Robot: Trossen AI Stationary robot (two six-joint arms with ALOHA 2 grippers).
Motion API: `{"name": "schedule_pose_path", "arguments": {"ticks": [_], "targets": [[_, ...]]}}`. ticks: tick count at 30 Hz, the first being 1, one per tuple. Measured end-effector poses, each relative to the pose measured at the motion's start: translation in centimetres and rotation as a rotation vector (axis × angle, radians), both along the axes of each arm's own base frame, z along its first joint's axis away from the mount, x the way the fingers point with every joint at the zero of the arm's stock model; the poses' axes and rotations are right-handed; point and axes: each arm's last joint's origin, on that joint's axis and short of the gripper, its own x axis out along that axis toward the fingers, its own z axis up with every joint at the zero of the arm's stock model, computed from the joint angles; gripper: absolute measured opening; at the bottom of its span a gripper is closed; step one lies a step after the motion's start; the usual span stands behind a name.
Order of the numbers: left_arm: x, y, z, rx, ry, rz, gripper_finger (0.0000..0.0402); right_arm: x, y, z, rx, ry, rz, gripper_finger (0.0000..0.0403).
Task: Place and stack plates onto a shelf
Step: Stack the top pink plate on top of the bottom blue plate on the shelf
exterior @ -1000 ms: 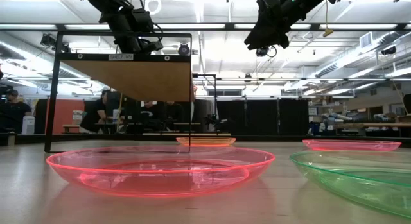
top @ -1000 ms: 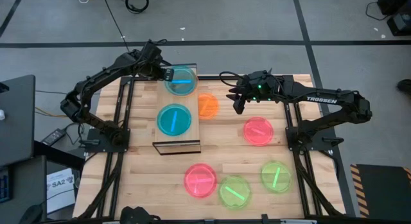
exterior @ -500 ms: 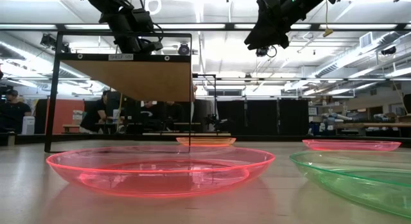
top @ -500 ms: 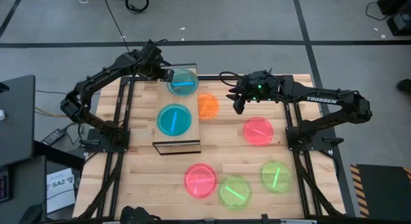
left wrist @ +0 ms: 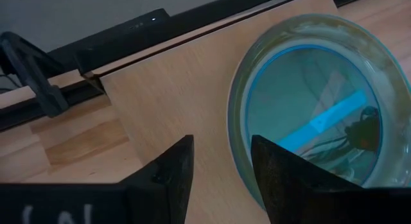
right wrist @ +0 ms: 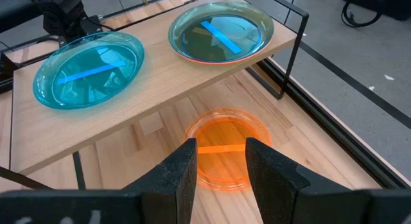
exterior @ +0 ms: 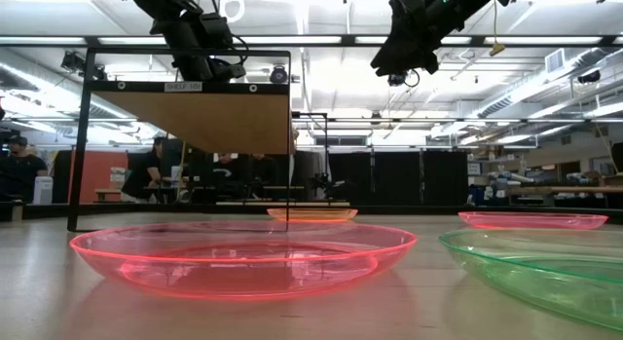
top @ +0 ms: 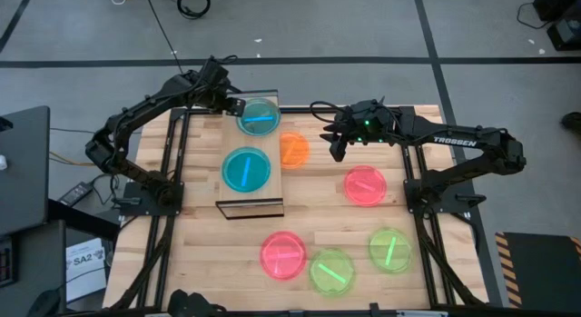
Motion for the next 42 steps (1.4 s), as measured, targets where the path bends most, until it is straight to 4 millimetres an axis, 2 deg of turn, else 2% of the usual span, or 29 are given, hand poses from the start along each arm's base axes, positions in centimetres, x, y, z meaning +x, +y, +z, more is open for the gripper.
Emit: {"name": "schedule_pose_path", "arguments": {"ticks": [11,21,26,32,42], "targets": [[0.0,-0.2,0.3,-0.018,-0.034,-0.027,0.016,0.0,0.0,0.0,0.0,0.0,0.0,0.0139],[-1.9,-2.5,3.5,0.079,-0.087,-0.068,0.016,0.0,0.0,0.0,0.0,0.001,0.0,0.0139],[-3.2,-4.8,5.5,0.116,-0.119,-0.088,0.016,0.0,0.0,0.0,0.001,0.001,0.0,0.0139],[-4.6,-8.6,7.6,0.157,-0.165,-0.164,0.016,0.0,0.0,0.0,0.001,0.001,-0.001,0.0139],[-5.5,-15.0,9.7,0.169,-0.284,-0.314,0.016,-0.4,0.1,-0.7,0.025,0.081,0.0,0.0139]]}}
